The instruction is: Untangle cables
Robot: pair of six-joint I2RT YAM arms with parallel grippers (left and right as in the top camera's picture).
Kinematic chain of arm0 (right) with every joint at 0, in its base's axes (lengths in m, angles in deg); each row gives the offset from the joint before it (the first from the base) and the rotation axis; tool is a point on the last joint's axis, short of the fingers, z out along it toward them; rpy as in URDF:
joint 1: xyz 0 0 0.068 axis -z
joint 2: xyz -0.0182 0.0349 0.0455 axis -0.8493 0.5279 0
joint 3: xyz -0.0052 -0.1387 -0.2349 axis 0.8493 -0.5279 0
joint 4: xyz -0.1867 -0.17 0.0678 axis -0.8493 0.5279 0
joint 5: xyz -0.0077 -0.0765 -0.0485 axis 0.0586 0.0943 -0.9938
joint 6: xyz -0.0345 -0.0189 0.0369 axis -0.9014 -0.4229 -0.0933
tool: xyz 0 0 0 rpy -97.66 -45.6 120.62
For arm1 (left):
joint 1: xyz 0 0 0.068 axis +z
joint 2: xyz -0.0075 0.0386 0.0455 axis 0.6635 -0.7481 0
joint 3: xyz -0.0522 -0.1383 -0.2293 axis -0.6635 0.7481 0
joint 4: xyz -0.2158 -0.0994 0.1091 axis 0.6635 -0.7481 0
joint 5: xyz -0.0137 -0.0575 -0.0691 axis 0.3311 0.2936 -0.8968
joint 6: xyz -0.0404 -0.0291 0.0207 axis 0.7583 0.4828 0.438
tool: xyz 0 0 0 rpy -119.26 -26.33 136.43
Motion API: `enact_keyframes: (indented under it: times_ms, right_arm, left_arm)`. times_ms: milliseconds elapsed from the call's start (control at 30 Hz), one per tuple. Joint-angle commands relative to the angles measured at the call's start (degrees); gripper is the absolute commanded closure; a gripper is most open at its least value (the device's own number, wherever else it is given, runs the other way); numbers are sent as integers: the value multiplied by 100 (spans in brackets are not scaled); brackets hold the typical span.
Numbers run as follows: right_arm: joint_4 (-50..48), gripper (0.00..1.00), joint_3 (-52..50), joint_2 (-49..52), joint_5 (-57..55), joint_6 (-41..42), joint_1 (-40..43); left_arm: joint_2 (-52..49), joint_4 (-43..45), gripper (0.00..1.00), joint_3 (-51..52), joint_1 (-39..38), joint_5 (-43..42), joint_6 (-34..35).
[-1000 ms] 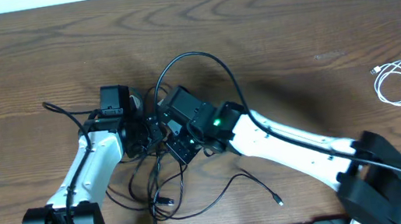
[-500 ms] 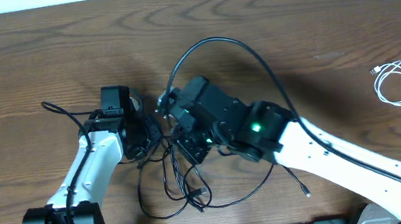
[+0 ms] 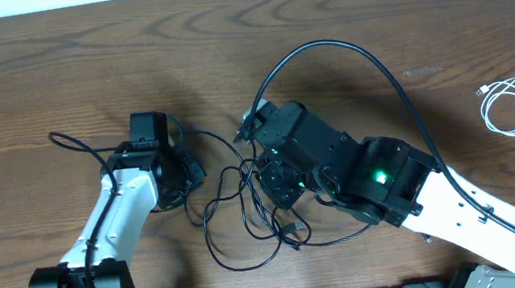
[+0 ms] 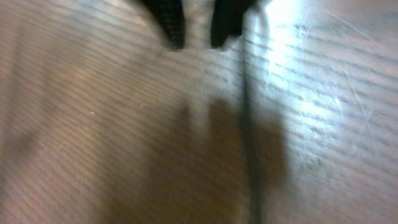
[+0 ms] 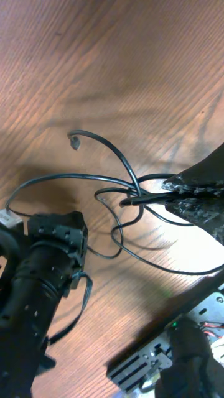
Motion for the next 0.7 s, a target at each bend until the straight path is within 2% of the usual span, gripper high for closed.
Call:
enact_keyframes:
  times_ms: [0,200,400,533,667]
  right_arm:
    - [146,99,46,-83,-212,-122,-22]
    - [623,99,46,-83,-210,-527,-20]
    - [929,99,39,-83,-212,-1023,-17]
    - [920,99,39,-83,-256,-1021,-15]
    - [678,99,39,-81,-140,-1034,-22]
  left_arm:
    - [63,-35,51,-33,-15,-431,-212]
    - [66,-9,48,-92,157,-1392,-811]
    - [66,55,45,-92,382,-3554,-1773]
    - [66,74,45,-92,435,-4586,-1821]
    - [63,105,40,-90,428,-4885,-1814]
